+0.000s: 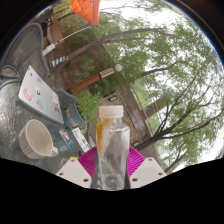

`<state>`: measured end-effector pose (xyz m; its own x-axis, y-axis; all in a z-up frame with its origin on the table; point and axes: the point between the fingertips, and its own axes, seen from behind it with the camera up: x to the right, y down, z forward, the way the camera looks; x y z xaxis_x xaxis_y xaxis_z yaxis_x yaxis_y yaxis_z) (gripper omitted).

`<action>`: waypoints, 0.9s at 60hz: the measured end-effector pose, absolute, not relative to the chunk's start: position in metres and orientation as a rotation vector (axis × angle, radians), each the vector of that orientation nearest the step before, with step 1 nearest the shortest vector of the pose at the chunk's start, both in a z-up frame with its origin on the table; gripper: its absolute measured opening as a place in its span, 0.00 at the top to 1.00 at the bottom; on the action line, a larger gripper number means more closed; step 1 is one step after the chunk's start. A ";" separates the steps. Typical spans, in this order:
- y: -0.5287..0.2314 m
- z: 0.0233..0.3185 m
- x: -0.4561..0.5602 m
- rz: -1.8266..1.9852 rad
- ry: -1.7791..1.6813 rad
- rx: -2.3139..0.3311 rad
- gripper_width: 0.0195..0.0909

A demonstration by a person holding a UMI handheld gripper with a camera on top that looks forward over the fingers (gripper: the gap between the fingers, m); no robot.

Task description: Pour water

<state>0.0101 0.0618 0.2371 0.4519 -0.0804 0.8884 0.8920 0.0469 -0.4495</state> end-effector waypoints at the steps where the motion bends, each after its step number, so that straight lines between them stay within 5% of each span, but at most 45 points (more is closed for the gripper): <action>1: 0.059 0.238 0.016 -0.805 -0.737 -1.347 0.74; 14: 0.081 0.162 0.042 0.015 -0.116 -1.613 0.74; 27: 0.106 0.100 0.061 0.213 0.026 -1.675 0.74; 48: 0.108 0.083 0.052 0.131 -0.109 -1.681 0.74; 54: 0.104 0.084 0.051 0.116 -0.138 -1.700 0.57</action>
<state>0.0506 0.1043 0.0841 0.9873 0.1586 0.0028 0.0238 -0.1306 -0.9911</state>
